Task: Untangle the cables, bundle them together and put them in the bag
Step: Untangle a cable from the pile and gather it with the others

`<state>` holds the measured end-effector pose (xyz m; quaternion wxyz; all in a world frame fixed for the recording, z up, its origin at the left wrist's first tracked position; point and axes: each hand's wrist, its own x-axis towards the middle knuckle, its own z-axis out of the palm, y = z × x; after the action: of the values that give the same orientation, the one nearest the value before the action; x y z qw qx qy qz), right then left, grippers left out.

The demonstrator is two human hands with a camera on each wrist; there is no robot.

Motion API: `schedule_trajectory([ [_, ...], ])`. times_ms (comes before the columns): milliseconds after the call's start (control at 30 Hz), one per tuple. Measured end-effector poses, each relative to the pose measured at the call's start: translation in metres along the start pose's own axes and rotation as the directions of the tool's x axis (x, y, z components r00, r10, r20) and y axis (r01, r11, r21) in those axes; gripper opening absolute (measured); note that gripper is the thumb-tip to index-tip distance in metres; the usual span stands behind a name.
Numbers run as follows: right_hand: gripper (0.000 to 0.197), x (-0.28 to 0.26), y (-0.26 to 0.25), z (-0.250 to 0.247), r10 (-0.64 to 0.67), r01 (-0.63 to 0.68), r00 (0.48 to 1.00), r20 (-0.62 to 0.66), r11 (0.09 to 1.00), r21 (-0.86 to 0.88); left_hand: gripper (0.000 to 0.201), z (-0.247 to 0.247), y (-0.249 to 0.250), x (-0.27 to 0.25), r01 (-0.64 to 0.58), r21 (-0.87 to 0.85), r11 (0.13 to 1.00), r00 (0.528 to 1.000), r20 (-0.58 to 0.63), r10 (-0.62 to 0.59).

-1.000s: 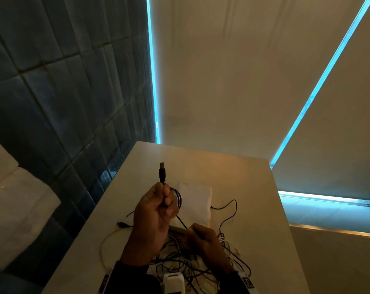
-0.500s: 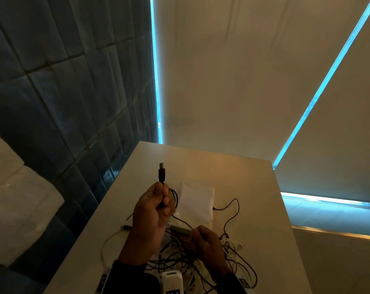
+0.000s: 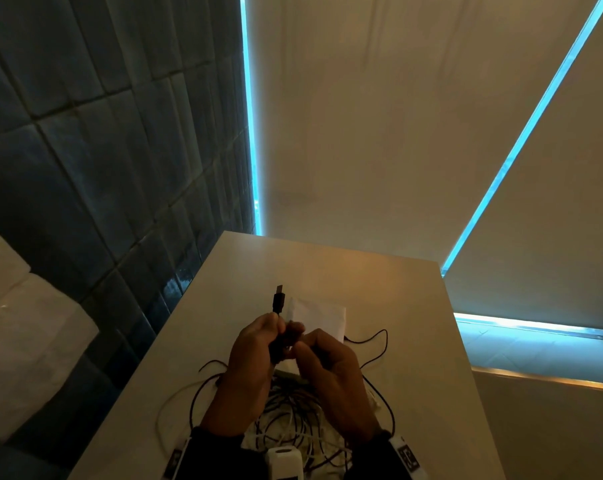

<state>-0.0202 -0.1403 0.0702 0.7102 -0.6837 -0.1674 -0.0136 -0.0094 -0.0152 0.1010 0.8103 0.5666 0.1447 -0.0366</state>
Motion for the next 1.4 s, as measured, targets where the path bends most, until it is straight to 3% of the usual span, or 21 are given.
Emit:
schedule_trajectory([
  [133, 0.021, -0.004, 0.011, 0.0, 0.05, -0.051, 0.996, 0.071, 0.999, 0.01, 0.031, 0.001, 0.011, -0.006, 0.056, -0.324, 0.944, 0.996, 0.09, -0.028],
  [200, 0.021, -0.004, 0.017, -0.002, 0.095, -0.096, 0.992, 0.086, 0.995, 0.013, 0.031, 0.001, 0.012, -0.007, 0.031, -0.397, 0.918, 0.996, 0.091, 0.006],
  [500, 0.028, -0.016, 0.059, -0.008, 0.209, -0.212, 0.972, 0.109, 0.977, 0.019, 0.031, -0.001, 0.012, -0.004, -0.093, -0.387, 0.917, 0.988, 0.075, 0.132],
  [1100, 0.03, -0.022, 0.094, -0.012, 0.277, -0.27, 0.958, 0.075, 0.959, -0.089, 0.019, -0.005, 0.01, -0.011, -0.132, -0.379, 0.916, 0.976, 0.111, 0.186],
  [1400, 0.03, -0.031, 0.103, -0.007, 0.359, -0.352, 0.933, 0.03, 0.927, -0.131, 0.03, -0.01, 0.017, -0.014, -0.156, -0.365, 0.918, 0.979, 0.066, 0.192],
])
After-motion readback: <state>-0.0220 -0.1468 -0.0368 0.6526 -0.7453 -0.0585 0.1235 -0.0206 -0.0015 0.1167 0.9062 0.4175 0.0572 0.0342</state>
